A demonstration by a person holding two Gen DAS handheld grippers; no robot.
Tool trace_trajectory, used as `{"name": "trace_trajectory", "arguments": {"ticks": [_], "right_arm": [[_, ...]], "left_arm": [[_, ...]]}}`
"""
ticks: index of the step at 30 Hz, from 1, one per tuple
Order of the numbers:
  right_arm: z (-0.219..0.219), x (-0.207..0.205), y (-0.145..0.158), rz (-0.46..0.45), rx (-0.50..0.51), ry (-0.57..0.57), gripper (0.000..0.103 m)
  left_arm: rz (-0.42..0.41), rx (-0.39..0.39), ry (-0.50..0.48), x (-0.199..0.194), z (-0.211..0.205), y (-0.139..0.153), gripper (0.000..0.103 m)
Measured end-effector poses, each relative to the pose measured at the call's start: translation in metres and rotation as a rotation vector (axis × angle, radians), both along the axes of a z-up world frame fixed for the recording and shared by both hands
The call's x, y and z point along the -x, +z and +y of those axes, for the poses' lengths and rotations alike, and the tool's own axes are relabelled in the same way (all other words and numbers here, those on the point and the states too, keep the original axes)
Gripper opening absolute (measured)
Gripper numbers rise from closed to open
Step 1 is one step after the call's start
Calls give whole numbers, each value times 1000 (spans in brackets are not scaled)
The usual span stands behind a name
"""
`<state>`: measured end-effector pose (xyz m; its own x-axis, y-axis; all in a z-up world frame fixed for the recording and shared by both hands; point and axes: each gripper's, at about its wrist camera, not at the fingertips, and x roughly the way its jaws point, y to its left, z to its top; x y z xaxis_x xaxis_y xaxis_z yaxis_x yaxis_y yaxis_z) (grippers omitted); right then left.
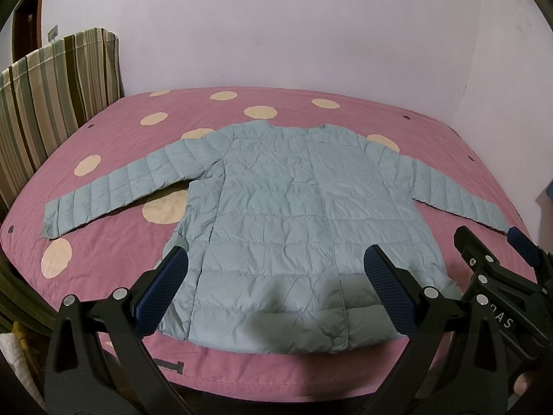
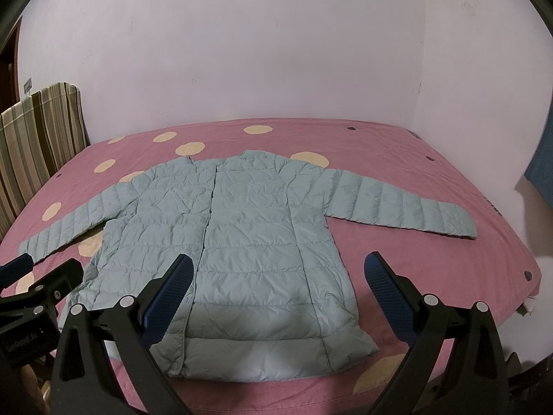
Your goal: Fold large clothes
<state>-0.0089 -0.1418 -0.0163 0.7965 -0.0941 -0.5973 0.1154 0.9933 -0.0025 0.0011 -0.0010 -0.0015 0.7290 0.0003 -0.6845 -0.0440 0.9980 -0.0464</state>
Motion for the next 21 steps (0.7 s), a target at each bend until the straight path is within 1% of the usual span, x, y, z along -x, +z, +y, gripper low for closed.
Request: {"name": "trace_trajectory", "arguments": {"ticks": [21], "right_arm": [[-3,0,-4,-1,2,0,98]], "left_arm": [[1,1,0,0,0,0,101]]}}
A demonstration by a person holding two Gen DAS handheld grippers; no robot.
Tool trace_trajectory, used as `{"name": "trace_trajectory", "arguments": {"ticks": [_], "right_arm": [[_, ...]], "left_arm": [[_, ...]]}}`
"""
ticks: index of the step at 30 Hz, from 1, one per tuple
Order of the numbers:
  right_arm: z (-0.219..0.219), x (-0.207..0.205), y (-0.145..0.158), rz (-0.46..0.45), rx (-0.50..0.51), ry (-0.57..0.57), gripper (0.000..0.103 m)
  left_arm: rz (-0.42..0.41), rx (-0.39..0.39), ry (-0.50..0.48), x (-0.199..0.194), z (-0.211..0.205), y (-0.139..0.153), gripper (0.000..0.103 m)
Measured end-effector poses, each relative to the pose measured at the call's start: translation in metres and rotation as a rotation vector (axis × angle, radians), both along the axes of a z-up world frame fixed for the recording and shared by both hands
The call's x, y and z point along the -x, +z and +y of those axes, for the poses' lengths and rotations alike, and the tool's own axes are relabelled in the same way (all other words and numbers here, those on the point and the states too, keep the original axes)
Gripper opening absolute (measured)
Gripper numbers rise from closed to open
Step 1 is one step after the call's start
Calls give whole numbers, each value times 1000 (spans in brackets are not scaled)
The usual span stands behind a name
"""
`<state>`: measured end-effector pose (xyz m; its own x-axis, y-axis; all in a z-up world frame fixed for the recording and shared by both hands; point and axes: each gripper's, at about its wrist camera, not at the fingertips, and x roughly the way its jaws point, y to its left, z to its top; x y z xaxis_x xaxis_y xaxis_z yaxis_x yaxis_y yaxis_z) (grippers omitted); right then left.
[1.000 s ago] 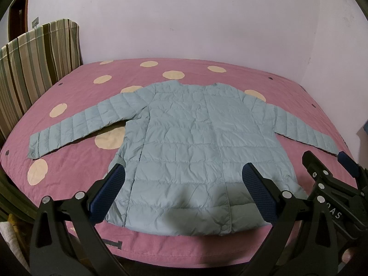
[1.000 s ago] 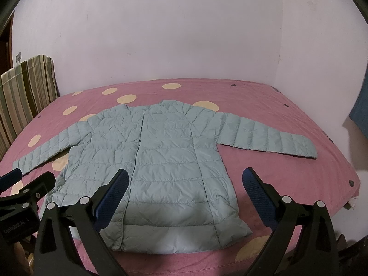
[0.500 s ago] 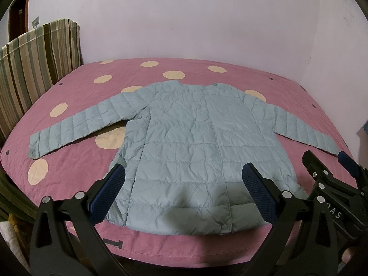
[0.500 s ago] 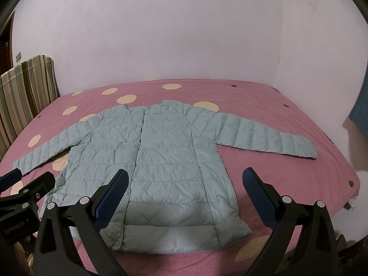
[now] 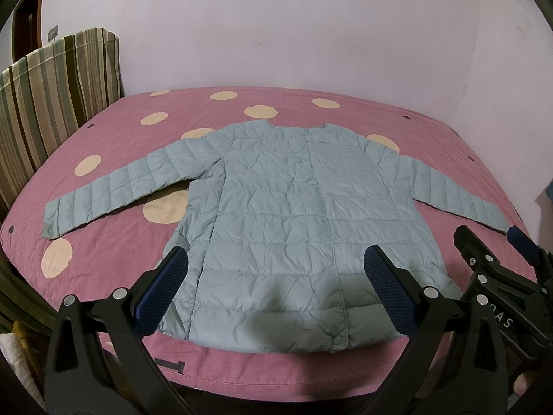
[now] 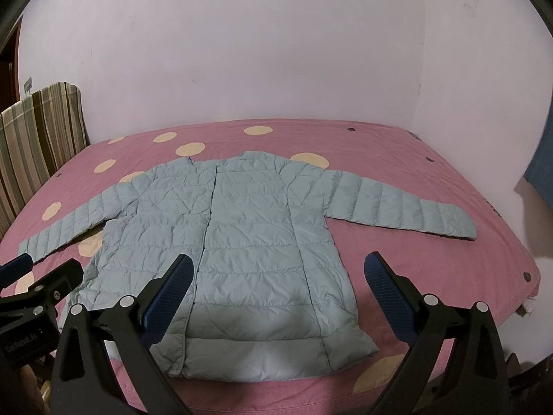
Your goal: Fold large clothes
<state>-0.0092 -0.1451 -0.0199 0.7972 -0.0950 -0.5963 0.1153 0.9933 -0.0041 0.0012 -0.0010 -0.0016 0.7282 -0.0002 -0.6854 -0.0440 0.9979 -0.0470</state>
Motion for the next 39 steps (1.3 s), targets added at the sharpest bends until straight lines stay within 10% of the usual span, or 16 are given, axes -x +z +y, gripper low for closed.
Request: {"name": "trace_trajectory", "arguments": {"ticks": [39], "right_arm": [[2,-1,-5,7,6,6,98]], "left_arm": [[11,4,5,5,3,-2,101]]}}
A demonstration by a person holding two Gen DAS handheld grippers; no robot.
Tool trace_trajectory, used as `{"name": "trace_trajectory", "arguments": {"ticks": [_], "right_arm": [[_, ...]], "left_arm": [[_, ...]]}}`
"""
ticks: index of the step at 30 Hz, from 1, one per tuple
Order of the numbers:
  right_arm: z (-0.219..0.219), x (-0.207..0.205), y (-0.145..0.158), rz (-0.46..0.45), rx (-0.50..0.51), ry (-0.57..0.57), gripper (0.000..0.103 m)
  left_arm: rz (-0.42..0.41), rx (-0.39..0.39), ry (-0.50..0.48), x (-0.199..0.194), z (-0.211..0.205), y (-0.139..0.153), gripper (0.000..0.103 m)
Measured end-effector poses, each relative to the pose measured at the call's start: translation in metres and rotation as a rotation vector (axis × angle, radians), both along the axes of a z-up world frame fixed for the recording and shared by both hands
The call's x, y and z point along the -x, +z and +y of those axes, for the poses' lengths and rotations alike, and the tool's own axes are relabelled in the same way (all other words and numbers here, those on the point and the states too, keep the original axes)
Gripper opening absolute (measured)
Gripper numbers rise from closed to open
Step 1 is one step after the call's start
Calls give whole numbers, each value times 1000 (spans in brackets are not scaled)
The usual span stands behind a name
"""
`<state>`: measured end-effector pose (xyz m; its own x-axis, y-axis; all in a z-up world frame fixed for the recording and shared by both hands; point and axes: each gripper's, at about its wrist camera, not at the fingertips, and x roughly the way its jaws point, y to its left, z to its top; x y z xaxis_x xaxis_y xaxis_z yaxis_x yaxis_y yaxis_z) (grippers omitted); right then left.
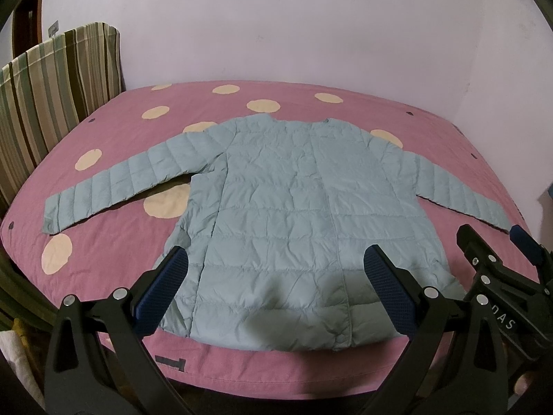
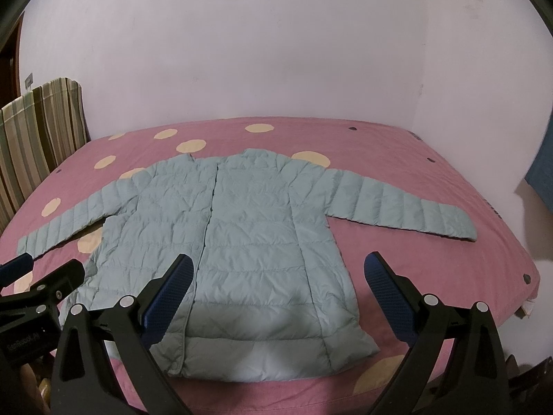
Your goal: Fold large clothes
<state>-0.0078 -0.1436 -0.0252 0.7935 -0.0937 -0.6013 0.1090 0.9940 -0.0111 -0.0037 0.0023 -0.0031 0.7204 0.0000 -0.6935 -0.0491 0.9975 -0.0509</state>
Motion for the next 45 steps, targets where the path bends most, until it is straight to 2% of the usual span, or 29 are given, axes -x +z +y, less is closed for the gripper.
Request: {"name": "trace_trajectory", "arguments": {"ticks": [3,20,27,32,37,41,45], "right_arm": [[1,0,0,0,1,1,98],[2,-1,-9,13,5,8,98],[-4,-14,-19,39,-18,13,98],[-28,-30,-27,14,-76,-48,98],[-68,-51,-41,2,-98,-149,98],[-124,-75,-56,30,-154,-252,98],[-176,-89,-71,41,-235,-352,98]], "left_arm": [[1,2,1,5,7,-11,101],[26,8,3,4,8,-17,101],[64,40,30,-17,24,-26,101],[59,21,152,-40,64,-41,101],[115,6,318,-67,127,-69,101],[179,-74,484,-87,181,-98,101],[219,-92,601,-95,225,-121,101]]}}
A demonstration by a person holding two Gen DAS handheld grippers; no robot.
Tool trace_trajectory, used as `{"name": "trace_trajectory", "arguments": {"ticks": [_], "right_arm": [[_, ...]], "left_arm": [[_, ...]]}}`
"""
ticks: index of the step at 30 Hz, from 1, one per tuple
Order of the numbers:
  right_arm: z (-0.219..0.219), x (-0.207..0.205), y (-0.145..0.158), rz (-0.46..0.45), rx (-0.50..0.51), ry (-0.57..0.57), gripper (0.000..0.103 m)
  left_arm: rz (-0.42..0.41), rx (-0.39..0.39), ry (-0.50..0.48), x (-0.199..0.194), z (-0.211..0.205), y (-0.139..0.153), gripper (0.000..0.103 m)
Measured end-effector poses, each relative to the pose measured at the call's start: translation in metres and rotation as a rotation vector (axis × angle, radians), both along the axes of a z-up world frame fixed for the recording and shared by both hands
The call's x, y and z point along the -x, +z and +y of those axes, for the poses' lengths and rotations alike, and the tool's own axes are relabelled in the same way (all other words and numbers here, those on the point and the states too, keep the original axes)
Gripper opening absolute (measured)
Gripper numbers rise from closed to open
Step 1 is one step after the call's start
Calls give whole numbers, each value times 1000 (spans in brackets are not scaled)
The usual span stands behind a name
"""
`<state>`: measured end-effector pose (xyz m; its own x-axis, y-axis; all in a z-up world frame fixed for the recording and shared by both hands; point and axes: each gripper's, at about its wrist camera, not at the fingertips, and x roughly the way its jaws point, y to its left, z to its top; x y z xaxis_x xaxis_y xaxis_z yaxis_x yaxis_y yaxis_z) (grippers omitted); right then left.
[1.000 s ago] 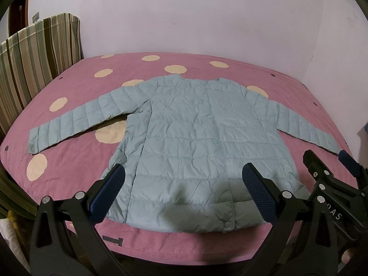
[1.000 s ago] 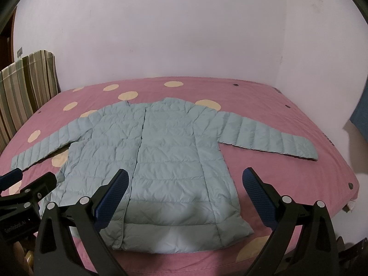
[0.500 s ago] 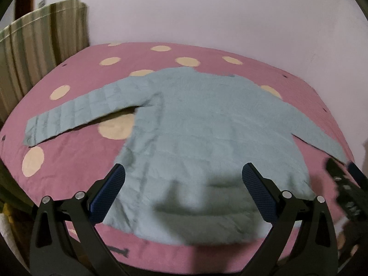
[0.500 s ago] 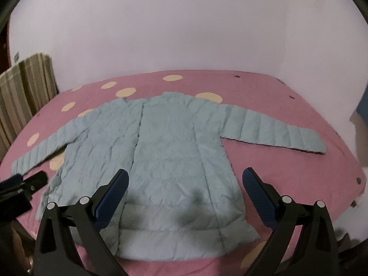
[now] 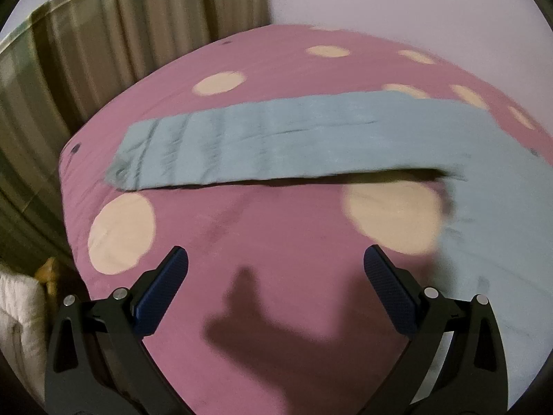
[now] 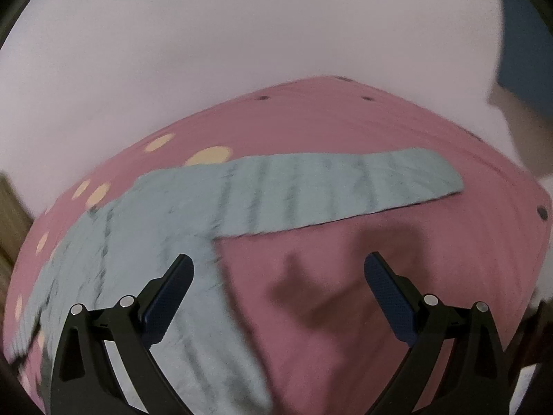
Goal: Fold large clothes
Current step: 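Grasp the jacket sleeve with the right gripper and fold it across the back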
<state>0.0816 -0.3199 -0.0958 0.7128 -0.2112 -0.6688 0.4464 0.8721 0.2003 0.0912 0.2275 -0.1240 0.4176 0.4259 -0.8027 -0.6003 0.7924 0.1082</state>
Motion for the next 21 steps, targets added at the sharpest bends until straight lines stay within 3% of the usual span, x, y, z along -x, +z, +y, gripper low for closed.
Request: {"name": "trace_trajectory", "arguments": {"ticks": [6,9,10,15,21], "right_arm": [[-65,-16,-22,6,-89,-119,95],[-93,-20,-31,9,-134,-182,69],[-105,-21,-36,17,-162,-206,67],[-142,-22,-59,-19,-331,-271,67],[-181,-17,-87,-51,-468,-352,67]], "left_arm": [[63,-6,110,-4,41,-34,101],[59,-30,130,-2,47,-36,101],[62,-44,134,-3,47,-36,101],[73,-116,134,-9,43,-39,101],[81,-129,136,-8,38,-38,101]]}}
